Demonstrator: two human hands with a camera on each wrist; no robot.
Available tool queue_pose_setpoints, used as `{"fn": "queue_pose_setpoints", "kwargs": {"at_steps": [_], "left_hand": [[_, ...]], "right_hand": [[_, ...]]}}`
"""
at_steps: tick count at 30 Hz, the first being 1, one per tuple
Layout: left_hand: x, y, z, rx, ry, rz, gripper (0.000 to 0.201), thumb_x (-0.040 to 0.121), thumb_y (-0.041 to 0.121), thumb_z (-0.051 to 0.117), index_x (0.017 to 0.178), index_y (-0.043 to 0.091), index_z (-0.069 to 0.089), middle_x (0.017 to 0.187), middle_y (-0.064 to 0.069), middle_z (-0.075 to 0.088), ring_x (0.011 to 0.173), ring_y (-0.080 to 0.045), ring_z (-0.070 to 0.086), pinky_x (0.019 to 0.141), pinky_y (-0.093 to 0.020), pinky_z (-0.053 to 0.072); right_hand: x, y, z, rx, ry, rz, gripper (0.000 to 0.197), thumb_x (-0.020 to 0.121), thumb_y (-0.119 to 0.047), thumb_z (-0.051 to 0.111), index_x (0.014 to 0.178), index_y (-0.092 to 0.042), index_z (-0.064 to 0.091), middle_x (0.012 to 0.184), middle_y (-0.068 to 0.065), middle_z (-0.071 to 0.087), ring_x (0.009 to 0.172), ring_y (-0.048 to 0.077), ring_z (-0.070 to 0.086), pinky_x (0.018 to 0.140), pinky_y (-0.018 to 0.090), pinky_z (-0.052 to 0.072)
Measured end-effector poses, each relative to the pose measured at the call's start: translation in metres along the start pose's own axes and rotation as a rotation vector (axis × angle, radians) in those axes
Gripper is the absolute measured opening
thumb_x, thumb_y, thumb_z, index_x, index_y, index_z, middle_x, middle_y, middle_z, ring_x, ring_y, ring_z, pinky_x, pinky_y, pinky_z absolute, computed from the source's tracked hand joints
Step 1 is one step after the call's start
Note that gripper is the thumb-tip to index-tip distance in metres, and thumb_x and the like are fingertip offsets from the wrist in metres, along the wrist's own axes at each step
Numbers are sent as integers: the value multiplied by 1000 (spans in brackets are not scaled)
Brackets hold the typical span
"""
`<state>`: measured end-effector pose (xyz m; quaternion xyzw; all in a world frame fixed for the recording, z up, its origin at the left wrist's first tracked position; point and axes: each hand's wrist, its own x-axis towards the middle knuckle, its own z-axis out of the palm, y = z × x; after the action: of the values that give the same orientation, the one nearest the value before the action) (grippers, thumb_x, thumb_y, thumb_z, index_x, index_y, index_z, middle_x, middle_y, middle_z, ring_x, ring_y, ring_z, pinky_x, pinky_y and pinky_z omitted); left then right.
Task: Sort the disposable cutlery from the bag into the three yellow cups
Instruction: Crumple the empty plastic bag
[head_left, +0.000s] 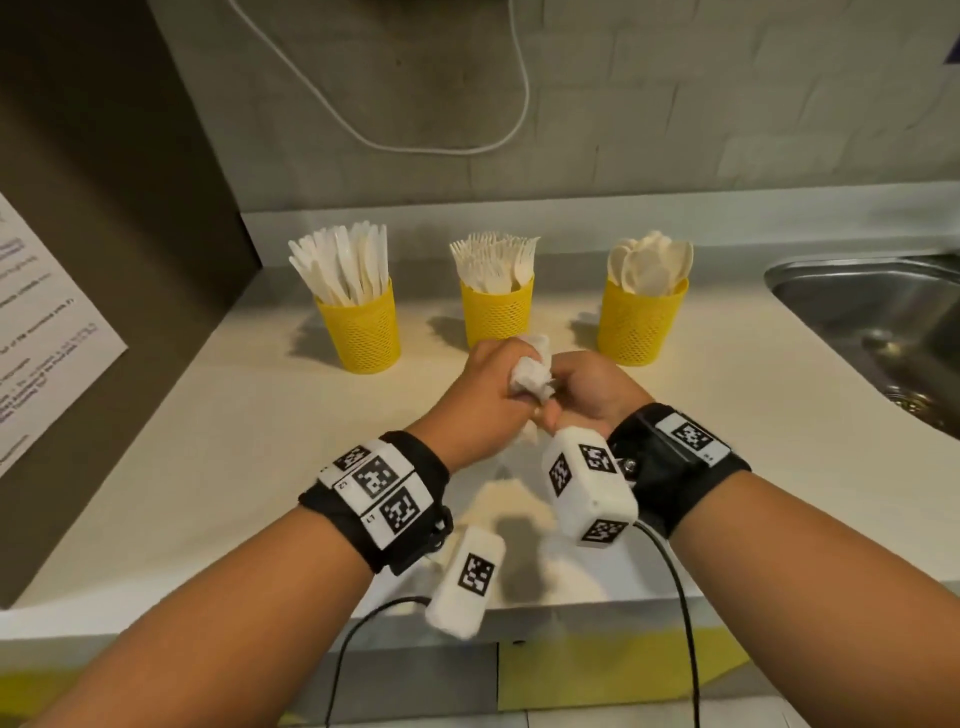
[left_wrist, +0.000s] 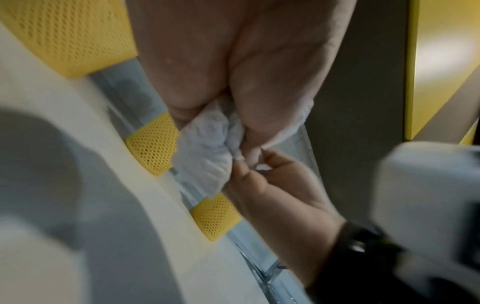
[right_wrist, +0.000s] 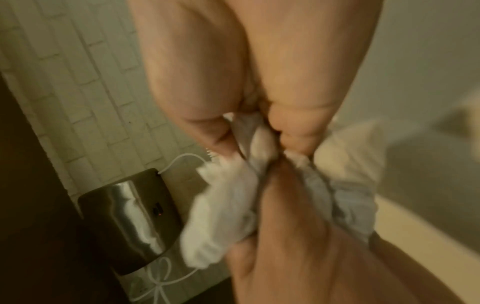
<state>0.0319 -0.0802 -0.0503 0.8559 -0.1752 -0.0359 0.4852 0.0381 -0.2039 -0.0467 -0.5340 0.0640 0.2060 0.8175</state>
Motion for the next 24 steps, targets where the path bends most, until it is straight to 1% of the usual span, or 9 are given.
{"fn": "queue_pose_setpoints", "kwargs": {"at_steps": [2, 4, 6, 8, 12, 16, 18, 21, 24], "left_hand": [[9, -8, -7, 68, 159, 74, 21, 76, -5, 55, 86, 13, 56, 99, -3, 52, 92, -18, 51, 75, -22, 37], [14, -11, -6, 166, 287, 59, 22, 76, -5, 51, 94, 5, 59, 107, -10, 53, 90, -15, 45, 74, -21, 33], [13, -4, 4, 200, 366, 37, 25, 81, -1, 50, 105, 3, 54, 118, -16, 42, 91, -10, 34, 76, -15, 28], [5, 11, 17, 108, 325, 63, 25, 87, 4, 47, 112, 3, 50, 123, -13, 35, 100, -15, 40, 88, -18, 32], [-18, 33, 30, 84, 207, 107, 16, 91, 18, 36, 101, 14, 48, 93, 3, 47, 98, -22, 47, 98, -38, 34], [-27, 51, 23, 195, 303, 178, 10, 80, 29, 32, 88, 28, 36, 81, 21, 37, 93, -14, 34, 90, -32, 24], [-29, 63, 29, -72, 189, 178, 7, 77, 32, 36, 83, 33, 39, 86, 21, 38, 93, -9, 34, 86, -26, 26], [-42, 74, 76, -434, -306, 150, 9, 72, 36, 49, 80, 33, 49, 93, 7, 52, 91, -15, 52, 84, -32, 40], [-65, 65, 156, -506, -716, -48, 4, 82, 25, 54, 82, 29, 54, 98, -2, 58, 89, -18, 61, 80, -34, 49]], "right_hand": [[-4, -3, 0, 114, -60, 6, 29, 88, -20, 45, 103, 1, 58, 87, 15, 67, 76, 22, 68, 74, 32, 56], [-11, -8, -1, -15, -56, 18, 42, 85, -50, 47, 111, -19, 56, 115, 6, 57, 107, 23, 55, 95, 42, 41], [-17, -8, 0, -11, -81, 49, 49, 83, -66, 40, 111, -30, 58, 131, 4, 46, 124, 29, 42, 97, 51, 36], [-21, 0, 2, 101, -119, 29, 58, 84, -66, 39, 115, -23, 61, 120, 11, 57, 112, 31, 57, 88, 50, 48], [-31, 4, 10, 406, -156, -17, 50, 96, -38, 40, 66, -9, 66, 62, 8, 65, 61, 18, 67, 59, 27, 56], [-51, 0, -15, 308, -35, -213, 17, 92, -12, 46, 80, -13, 58, 72, 4, 59, 59, 12, 57, 50, 21, 49], [-76, 0, -43, 285, 14, -273, 9, 82, -12, 49, 87, -12, 57, 75, 1, 49, 52, 7, 44, 40, 14, 34], [-129, 14, -102, 377, 170, -418, 32, 74, -12, 50, 106, -8, 55, 68, -3, 55, 46, 5, 44, 34, 13, 27], [-189, 43, -152, 580, 365, -578, 22, 58, -12, 70, 80, -13, 70, 57, -6, 61, 43, 5, 48, 33, 14, 33]]}}
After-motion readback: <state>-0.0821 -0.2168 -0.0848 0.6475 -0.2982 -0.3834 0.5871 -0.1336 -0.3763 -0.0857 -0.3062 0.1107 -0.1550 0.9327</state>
